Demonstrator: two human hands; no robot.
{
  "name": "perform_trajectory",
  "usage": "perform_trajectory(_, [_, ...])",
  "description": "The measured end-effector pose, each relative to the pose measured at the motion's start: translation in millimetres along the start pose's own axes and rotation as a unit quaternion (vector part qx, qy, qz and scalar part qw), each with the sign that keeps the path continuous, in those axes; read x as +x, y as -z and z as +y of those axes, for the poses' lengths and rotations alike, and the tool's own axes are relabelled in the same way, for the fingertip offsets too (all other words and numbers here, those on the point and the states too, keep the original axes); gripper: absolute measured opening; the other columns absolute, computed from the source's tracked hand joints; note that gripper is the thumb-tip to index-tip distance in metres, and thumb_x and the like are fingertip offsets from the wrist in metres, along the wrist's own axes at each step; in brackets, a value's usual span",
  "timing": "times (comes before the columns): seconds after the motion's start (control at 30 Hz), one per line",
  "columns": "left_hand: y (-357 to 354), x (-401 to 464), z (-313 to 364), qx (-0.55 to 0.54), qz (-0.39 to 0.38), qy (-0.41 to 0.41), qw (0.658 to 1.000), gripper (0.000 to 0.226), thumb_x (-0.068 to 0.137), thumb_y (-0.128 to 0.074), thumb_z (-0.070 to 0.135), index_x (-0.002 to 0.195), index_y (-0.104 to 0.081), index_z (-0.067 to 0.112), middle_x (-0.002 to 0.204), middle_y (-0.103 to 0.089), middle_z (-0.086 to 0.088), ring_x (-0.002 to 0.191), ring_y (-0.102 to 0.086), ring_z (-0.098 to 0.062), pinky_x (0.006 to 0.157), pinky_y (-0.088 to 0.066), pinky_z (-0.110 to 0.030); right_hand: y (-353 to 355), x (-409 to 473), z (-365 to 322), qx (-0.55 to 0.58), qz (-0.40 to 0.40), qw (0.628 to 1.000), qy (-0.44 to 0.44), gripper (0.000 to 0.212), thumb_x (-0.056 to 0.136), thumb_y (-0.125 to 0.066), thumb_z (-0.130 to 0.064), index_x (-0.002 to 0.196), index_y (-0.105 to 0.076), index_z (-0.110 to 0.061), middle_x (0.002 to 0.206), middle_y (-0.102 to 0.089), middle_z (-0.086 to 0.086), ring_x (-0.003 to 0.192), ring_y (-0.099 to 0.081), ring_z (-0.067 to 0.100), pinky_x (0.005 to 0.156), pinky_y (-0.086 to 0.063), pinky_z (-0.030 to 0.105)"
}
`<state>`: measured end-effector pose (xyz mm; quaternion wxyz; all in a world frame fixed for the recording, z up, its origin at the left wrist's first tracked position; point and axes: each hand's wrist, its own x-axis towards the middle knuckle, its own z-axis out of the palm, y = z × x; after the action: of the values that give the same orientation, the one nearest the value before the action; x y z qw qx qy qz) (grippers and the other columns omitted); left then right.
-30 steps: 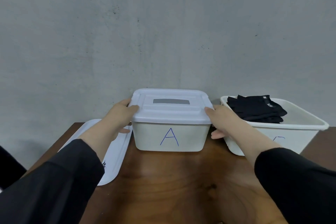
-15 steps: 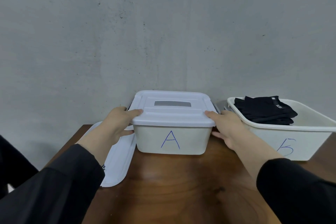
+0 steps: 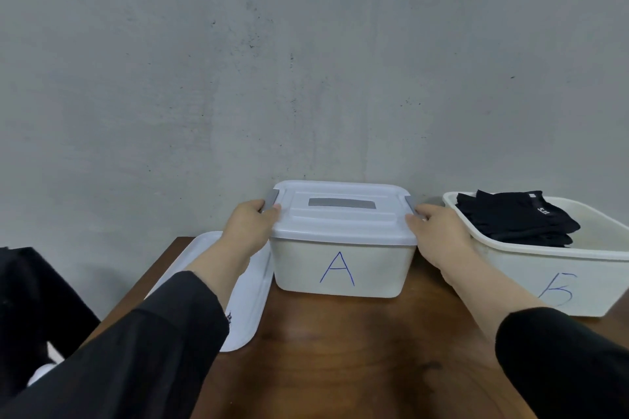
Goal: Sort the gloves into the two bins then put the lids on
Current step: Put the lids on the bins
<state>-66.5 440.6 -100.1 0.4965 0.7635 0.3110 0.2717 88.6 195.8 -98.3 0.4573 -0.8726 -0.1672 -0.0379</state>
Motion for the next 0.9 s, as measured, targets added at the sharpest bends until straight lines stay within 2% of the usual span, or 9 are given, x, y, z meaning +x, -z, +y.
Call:
perform_trajectory(0.1, [11.0,-21.3,-11.2,0.004,0.043,-0.015,0.999,0.032,0.103,-0.041,0.045,0.106,-0.056,0.017,0.101,-0.059,0.004,0.095,-0.054,-0.018,0.079,-0.041,-0.033,3.5,-36.7,-14.8,-0.003,0.073,0.990,0.117,0.038,0.103,-0.054,-0.029,0.138,-0.058,-0.012,0.118,-0.066,-0.001,0.109,-0.059,0.017,0.087,-0.040,0.019])
perform_trajectory(0.17, [22.7,-52.9,-31.5,0.059,0.079,-0.032,0.995,0.030,0.101,-0.046,0.045,0.119,-0.055,0.023,0.109,-0.061,0.009,0.104,-0.058,-0.016,0.083,-0.043,-0.032,1.4,-79.6,-19.7,0.051,0.073,0.973,0.213,0.033,0.102,-0.055,-0.030,0.133,-0.062,-0.022,0.129,-0.061,-0.014,0.106,-0.056,-0.004,0.095,-0.036,0.013])
perform_trajectory(0.23, [34.7,-88.7,-61.5,0.186,0.062,-0.060,0.979,0.026,0.097,-0.054,0.047,0.116,-0.056,0.029,0.109,-0.059,0.015,0.105,-0.059,-0.013,0.089,-0.045,-0.033,-10.9,-120.4,-9.5,0.053,0.017,0.963,0.262,0.028,0.100,-0.054,-0.034,0.123,-0.068,-0.025,0.122,-0.064,-0.021,0.102,-0.056,-0.010,0.091,-0.040,0.013])
perform_trajectory(0.3, [47.1,-121.4,-88.3,0.292,-0.004,-0.069,0.954,0.029,0.094,-0.058,0.050,0.118,-0.054,0.036,0.119,-0.052,0.023,0.113,-0.054,-0.009,0.104,-0.038,-0.034,-30.8,-153.6,6.9,0.024,-0.077,0.961,0.263,0.032,0.099,-0.053,-0.039,0.126,-0.066,-0.029,0.126,-0.060,-0.026,0.118,-0.049,-0.014,0.095,-0.036,0.005])
perform_trajectory(0.43, [58.8,-141.7,-119.9,0.357,-0.058,-0.086,0.928,0.029,0.095,-0.058,0.046,0.121,-0.049,0.039,0.122,-0.047,0.028,0.113,-0.044,-0.003,0.118,-0.024,-0.036,-69.2,-192.8,26.0,-0.080,-0.241,0.943,0.214,0.055,0.102,-0.038,-0.057,0.154,-0.032,-0.042,0.156,-0.021,-0.035,0.145,-0.020,-0.010,0.117,-0.014,0.012])
perform_trajectory(0.5, [58.3,-139.5,-122.9,0.363,-0.031,-0.120,0.924,0.007,0.097,-0.057,0.037,0.102,-0.052,0.039,0.110,-0.055,0.025,0.100,-0.047,0.000,0.110,-0.034,-0.039,-78.7,-201.6,23.6,-0.144,-0.263,0.924,0.236,0.057,0.103,-0.030,-0.058,0.158,-0.023,-0.041,0.162,-0.008,-0.029,0.148,-0.007,-0.007,0.121,-0.001,0.018])
perform_trajectory(0.63, [54.3,-139.2,-120.2,0.374,0.029,-0.146,0.915,0.019,0.102,-0.048,0.027,0.084,-0.054,0.030,0.088,-0.061,0.014,0.084,-0.054,-0.006,0.100,-0.043,-0.042,-82.1,-210.0,18.7,-0.180,-0.259,0.916,0.248,0.055,0.105,-0.026,-0.056,0.157,-0.026,-0.039,0.164,-0.011,-0.026,0.145,-0.006,-0.009,0.117,0.003,0.018])
perform_trajectory(0.77, [60.0,-147.5,-99.7,0.251,0.172,-0.121,0.945,0.028,0.105,-0.040,0.030,0.127,-0.057,0.023,0.110,-0.069,0.004,0.095,-0.064,-0.017,0.091,-0.051,-0.036,-83.2,-209.5,22.3,-0.147,-0.249,0.934,0.209,0.052,0.104,-0.028,-0.056,0.153,-0.034,-0.040,0.162,-0.022,-0.026,0.151,-0.024,0.008,0.120,-0.016,0.024])
perform_trajectory(0.9, [68.8,-162.3,-75.9,0.092,0.272,-0.111,0.951,0.011,0.106,-0.037,0.030,0.112,-0.045,0.025,0.084,-0.055,0.013,0.072,-0.053,-0.004,0.058,-0.035,-0.012,-83.6,-210.1,23.2,-0.130,-0.234,0.938,0.221,0.049,0.104,-0.032,-0.054,0.151,-0.039,-0.039,0.159,-0.028,-0.026,0.145,-0.032,0.003,0.118,-0.027,0.023])
